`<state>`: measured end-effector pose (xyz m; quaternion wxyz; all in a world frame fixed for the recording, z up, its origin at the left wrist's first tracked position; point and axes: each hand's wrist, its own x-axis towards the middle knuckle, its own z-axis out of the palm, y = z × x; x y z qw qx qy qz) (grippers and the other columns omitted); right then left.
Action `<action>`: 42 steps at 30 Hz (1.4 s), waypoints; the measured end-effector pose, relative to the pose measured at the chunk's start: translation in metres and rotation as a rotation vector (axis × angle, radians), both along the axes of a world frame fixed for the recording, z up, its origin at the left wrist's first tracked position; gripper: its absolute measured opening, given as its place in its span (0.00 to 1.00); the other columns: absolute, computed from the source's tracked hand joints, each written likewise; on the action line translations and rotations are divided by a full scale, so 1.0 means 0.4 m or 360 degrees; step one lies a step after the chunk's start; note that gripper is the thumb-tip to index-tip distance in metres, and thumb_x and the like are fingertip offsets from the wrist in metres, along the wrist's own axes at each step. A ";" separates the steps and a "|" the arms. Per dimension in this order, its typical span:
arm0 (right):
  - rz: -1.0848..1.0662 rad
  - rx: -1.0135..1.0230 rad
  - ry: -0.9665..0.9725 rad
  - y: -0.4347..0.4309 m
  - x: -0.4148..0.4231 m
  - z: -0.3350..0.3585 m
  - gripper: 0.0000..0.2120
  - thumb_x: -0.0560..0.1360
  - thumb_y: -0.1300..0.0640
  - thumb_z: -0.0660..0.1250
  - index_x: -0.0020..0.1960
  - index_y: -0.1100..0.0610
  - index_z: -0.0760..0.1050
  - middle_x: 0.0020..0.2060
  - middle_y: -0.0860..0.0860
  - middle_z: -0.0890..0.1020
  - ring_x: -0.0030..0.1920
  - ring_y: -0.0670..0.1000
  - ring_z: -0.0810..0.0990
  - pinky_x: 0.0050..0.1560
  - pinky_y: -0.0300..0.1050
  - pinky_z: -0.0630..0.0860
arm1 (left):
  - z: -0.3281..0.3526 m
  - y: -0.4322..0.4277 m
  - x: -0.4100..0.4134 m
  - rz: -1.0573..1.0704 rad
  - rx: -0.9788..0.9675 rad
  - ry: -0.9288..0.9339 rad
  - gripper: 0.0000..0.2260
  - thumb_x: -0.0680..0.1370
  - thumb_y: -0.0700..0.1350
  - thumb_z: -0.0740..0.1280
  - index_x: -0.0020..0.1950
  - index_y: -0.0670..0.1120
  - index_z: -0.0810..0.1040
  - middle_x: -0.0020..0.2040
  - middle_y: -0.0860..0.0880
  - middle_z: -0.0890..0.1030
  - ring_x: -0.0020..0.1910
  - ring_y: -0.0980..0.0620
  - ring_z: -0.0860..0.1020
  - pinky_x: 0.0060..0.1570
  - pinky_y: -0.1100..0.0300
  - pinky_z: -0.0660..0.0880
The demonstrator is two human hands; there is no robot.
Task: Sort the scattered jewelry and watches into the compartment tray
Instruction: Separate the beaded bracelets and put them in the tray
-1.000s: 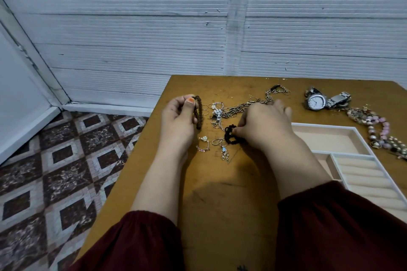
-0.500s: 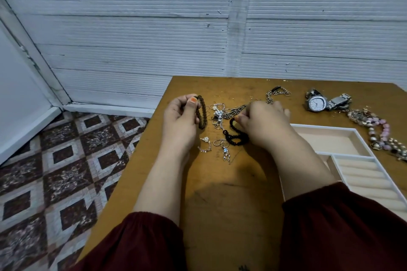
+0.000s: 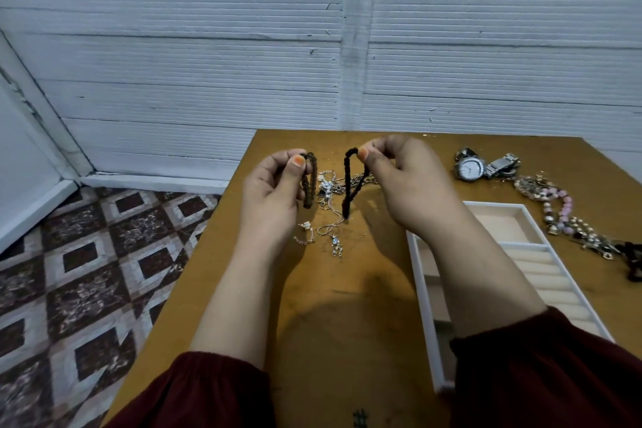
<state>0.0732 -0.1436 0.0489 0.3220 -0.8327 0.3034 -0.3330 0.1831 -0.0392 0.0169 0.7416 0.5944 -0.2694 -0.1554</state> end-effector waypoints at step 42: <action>-0.0038 0.0518 -0.0980 -0.050 -0.334 -0.032 0.05 0.79 0.57 0.63 0.44 0.51 0.75 0.39 0.46 0.79 0.40 0.43 0.75 0.43 0.33 0.73 | -0.010 -0.070 -0.317 -0.0428 0.0248 0.0068 0.06 0.80 0.36 0.61 0.47 0.43 0.77 0.36 0.47 0.77 0.28 0.60 0.73 0.29 0.69 0.71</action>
